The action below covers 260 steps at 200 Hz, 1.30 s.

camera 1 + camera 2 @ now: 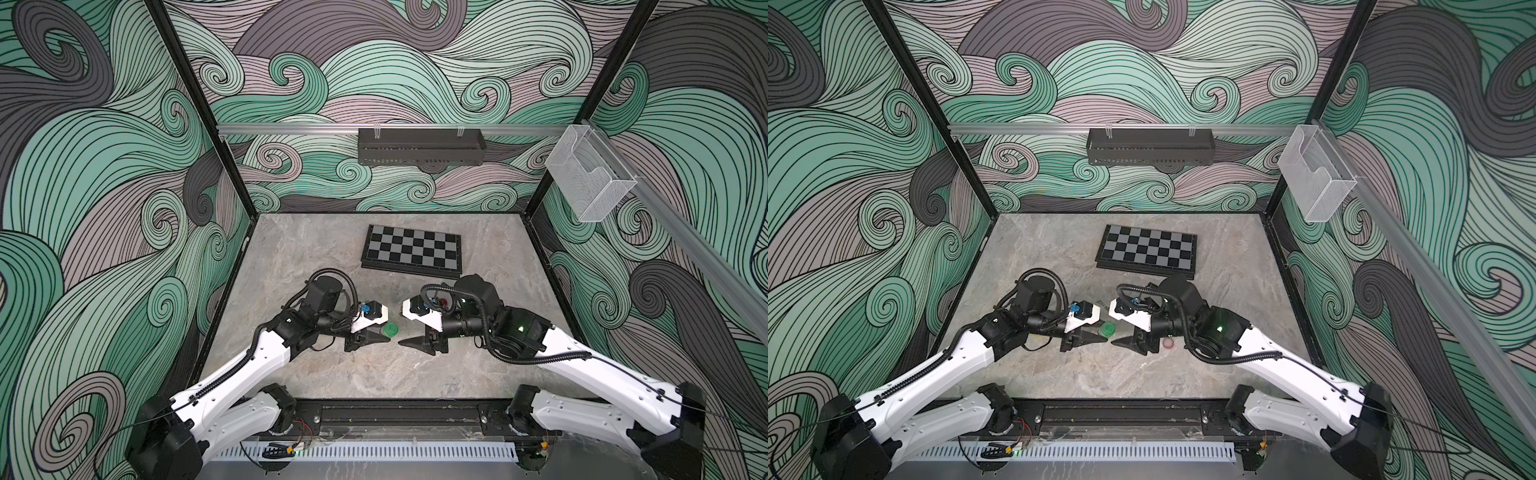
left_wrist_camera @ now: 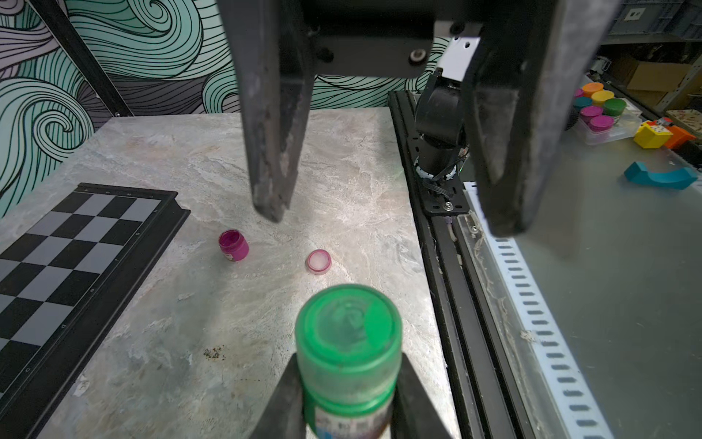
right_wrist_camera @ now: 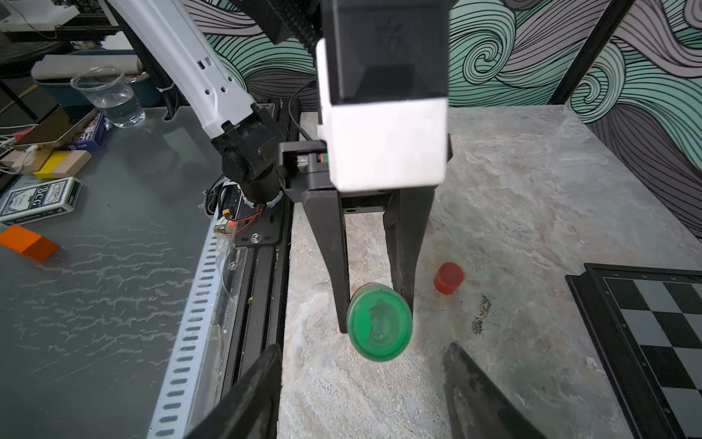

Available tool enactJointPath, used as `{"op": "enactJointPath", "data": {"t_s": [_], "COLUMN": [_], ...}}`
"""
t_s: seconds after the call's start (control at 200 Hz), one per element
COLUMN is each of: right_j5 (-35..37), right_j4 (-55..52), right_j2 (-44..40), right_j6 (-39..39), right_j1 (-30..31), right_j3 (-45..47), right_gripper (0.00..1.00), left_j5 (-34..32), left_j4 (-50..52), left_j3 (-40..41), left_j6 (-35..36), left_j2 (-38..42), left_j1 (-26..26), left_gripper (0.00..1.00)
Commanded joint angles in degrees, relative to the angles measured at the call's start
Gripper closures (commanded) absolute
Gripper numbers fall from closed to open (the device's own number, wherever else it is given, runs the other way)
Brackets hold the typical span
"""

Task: Close the paint jar lid
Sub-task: Screw the lid onto the paint jar.

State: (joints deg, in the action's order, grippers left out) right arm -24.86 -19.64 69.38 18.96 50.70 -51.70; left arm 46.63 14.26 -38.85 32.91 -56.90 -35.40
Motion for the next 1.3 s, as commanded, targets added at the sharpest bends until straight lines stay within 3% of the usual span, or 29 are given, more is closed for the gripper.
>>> {"op": "enactJointPath", "data": {"t_s": [0.0,0.575,0.876,1.046,1.296], "right_j5": [-3.4,-3.1,-2.0,3.0,17.2], "right_j4": [2.7,2.6,2.3,4.9,7.8], "right_j2": [2.9,7.8,9.0,9.7,12.1], "right_j6": [4.0,3.5,1.1,-6.7,-29.5], "right_j1": [-0.2,-0.1,-0.1,0.5,4.0], "right_j3": [-1.9,-4.3,-4.6,-4.1,-4.2], "right_gripper": [0.35,0.53,0.71,0.82,0.82], "left_j5": [2.1,1.1,0.3,-1.3,-4.5], "left_j4": [0.7,0.5,0.2,-1.5,-5.5], "left_j3": [-2.7,-2.6,-2.5,-2.2,-0.5], "left_j6": [1.7,1.7,1.7,1.1,0.0], "left_j2": [0.0,0.2,0.4,0.9,2.7], "left_j1": [-0.2,-0.2,-0.2,-0.2,-0.2], "left_gripper": [0.90,0.90,0.88,0.89,0.89]}}
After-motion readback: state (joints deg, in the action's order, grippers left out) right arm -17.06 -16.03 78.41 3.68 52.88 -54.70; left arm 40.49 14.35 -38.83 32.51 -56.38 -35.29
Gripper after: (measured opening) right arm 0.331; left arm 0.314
